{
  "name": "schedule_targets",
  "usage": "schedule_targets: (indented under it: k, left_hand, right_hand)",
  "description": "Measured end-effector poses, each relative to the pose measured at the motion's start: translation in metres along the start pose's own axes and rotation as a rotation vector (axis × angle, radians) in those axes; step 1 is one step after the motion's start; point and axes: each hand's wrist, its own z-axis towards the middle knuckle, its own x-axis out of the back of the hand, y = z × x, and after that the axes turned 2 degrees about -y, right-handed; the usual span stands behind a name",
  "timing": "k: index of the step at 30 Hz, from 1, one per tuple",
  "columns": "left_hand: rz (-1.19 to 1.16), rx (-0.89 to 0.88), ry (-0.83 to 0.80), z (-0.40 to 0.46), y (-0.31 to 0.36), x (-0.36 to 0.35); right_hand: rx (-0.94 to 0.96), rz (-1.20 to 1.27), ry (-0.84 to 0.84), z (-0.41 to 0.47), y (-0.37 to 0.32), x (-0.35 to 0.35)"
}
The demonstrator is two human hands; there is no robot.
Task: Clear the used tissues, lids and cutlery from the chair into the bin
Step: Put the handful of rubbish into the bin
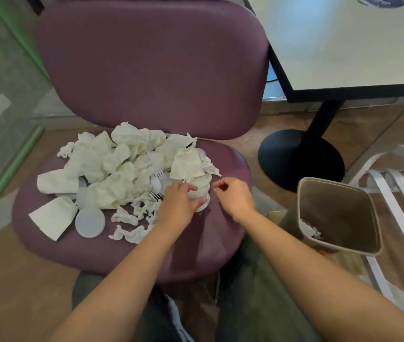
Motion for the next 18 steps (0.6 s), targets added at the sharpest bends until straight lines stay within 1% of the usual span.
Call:
schedule_targets:
  k: [3,6,8,10,12,14,16,18]
  left_hand:
    - [-0.026,-0.040,0.030,-0.015,-0.008,-0.004]
    - [0.011,-0.104,0.058,-0.022,-0.016,-0.008]
    - [0.028,-0.147,0.070,-0.023,-0.020,-0.008]
    - [-0.004,-0.144,0.082,-0.023,-0.022,-0.009]
    - [-0.063,-0.097,0.076,-0.023,-0.024,-0.009]
    - [-0.101,-0.030,0.049,-0.022,-0.022,-0.008]
    - [-0.111,0.018,0.036,-0.020,-0.020,-0.007]
    - [-0.036,0.018,0.019,-0.019,-0.021,-0.007]
  right_hand:
    - [0.099,-0.145,-0.033,0.003,-0.003,-0.008]
    - [0.229,-0.362,-0.161,0.004,-0.002,-0.011]
    - [0.282,-0.449,-0.163,0.004,0.000,-0.012]
    - [0.276,-0.428,-0.099,0.004,0.002,-0.012]
    - [0.228,-0.399,-0.048,0.005,0.003,-0.011]
    - [0.184,-0.436,-0.035,0.006,0.003,-0.009]
    - [0.158,-0.418,-0.035,0.007,0.004,-0.006]
    - [0.139,-0.354,-0.052,0.005,0.004,-0.004]
